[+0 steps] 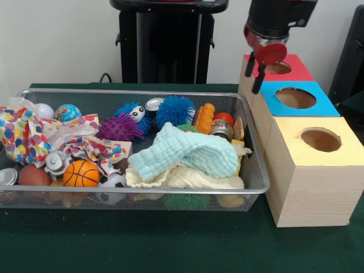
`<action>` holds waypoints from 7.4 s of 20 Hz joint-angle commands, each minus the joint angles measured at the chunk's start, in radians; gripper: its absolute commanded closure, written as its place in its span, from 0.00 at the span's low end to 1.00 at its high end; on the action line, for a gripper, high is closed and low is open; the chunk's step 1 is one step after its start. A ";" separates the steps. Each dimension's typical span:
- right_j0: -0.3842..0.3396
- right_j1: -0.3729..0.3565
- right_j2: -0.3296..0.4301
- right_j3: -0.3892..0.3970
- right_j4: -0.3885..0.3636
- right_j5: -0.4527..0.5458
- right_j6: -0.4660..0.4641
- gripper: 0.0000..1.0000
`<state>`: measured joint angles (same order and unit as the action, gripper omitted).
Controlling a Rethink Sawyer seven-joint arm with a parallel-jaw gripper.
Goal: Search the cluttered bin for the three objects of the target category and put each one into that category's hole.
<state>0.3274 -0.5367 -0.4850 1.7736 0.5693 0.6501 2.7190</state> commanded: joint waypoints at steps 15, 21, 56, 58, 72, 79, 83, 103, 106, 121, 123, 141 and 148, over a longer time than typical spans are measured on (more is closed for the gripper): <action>-0.371 -0.029 0.254 -0.059 -0.349 -0.047 -0.232 0.00; -0.427 0.024 0.279 -0.117 -0.472 -0.098 -0.217 0.00; -0.629 0.170 0.294 -0.322 -0.972 -0.271 -0.089 0.00; -0.635 0.188 0.295 -0.336 -0.988 -0.297 -0.081 0.00; -0.682 0.346 0.324 -0.399 -1.033 -0.493 -0.034 0.00; -0.767 0.354 0.445 -0.363 -1.010 -0.489 -0.081 0.00; -0.737 0.348 0.416 -0.368 -1.016 -0.473 -0.063 1.00; -0.711 0.029 0.518 -0.174 -0.875 -0.206 -0.047 1.00; -0.690 0.017 0.514 -0.156 -0.857 -0.202 -0.012 1.00; -0.631 -0.034 0.521 -0.126 -0.727 -0.145 0.057 1.00; -0.619 -0.035 0.516 -0.131 -0.706 -0.130 0.067 1.00; -0.550 0.004 0.473 -0.122 -0.555 -0.020 0.078 1.00; -0.518 0.046 0.424 -0.139 -0.575 -0.045 0.089 1.00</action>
<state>-0.2150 -0.5489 -0.0627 1.5984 -0.0304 0.5088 2.7171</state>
